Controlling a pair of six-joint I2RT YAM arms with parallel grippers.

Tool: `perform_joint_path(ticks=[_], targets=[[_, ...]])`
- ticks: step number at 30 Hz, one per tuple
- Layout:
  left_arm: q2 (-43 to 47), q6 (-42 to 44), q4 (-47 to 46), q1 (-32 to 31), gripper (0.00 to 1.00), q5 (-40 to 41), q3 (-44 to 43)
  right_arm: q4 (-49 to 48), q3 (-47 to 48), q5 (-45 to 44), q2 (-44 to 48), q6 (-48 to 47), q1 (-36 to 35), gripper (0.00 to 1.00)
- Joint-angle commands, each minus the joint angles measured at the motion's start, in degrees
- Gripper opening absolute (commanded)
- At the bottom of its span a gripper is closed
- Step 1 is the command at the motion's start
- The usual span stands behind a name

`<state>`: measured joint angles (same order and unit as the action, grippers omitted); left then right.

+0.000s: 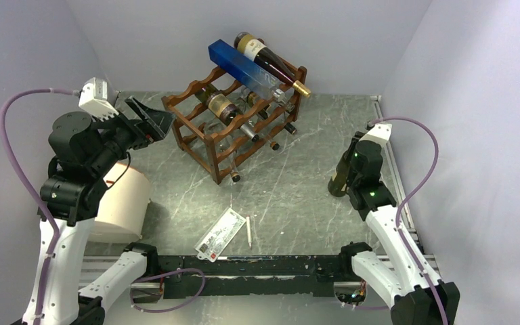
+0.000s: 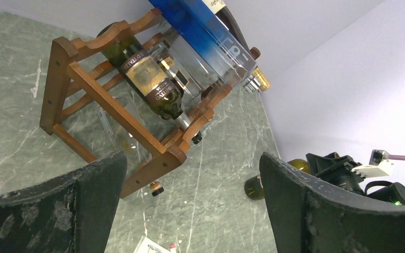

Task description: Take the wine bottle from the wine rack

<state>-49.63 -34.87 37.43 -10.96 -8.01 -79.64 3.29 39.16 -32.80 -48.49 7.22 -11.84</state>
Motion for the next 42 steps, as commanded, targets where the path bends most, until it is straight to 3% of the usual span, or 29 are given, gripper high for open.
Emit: perform_joint_path(ticks=[1,12,16,42], targets=[[0.0,0.6,-2.1,0.4,0.99,-0.6,0.4,-10.4,-0.2,0.8,1.4,-1.7,0.4,0.00],[-1.3,0.0,-3.8,0.4,0.99,-3.7,1.3,-15.2,-2.8,-1.4,0.7,-6.7,0.5,0.00],[-1.4,0.0,-4.0,0.4,0.99,-4.1,1.3,-16.5,-2.8,-6.1,-0.3,-7.2,2.1,0.00],[-5.4,-1.0,-4.8,0.5,0.99,-9.5,-0.5,-21.6,-0.8,3.4,-7.9,4.1,31.6,0.00]])
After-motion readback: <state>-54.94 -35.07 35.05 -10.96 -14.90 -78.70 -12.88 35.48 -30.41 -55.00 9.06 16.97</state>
